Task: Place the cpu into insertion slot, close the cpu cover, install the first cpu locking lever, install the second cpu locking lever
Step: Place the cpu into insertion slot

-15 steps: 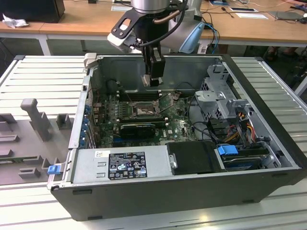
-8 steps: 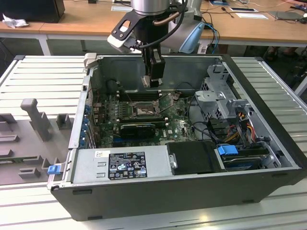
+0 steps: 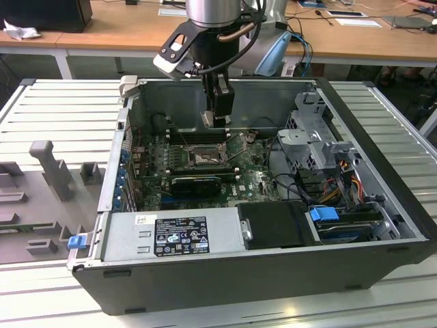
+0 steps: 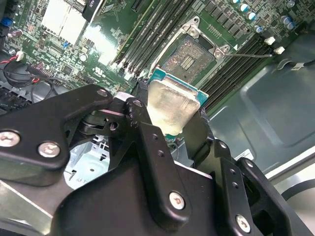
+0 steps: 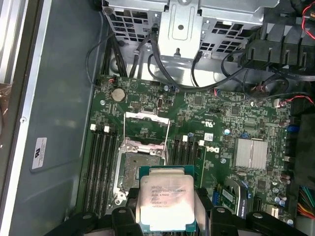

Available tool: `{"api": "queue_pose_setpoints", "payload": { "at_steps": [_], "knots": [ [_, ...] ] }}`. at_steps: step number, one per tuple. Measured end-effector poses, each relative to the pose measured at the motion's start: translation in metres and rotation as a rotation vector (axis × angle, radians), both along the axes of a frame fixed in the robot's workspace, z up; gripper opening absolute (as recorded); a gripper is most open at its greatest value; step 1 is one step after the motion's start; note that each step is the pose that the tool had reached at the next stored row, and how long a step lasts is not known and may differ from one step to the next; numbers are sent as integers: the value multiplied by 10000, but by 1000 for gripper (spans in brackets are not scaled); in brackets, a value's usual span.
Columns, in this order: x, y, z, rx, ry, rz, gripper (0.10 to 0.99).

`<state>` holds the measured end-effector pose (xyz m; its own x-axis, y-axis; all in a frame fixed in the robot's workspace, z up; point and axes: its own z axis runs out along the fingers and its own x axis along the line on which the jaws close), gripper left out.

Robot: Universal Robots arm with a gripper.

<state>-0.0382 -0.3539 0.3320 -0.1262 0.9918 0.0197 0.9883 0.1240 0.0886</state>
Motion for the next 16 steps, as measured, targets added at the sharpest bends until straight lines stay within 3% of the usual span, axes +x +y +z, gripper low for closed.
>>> {"api": "queue_pose_setpoints", "payload": {
  "at_steps": [3,6,12,16],
  "knots": [
    [0,1,-27,-1,1,-5,525],
    [0,39,-122,1,5,-146,525],
    [0,41,-254,1,8,-1262,525],
    [-1,48,-320,-1,13,-1297,525]
  ]
}}
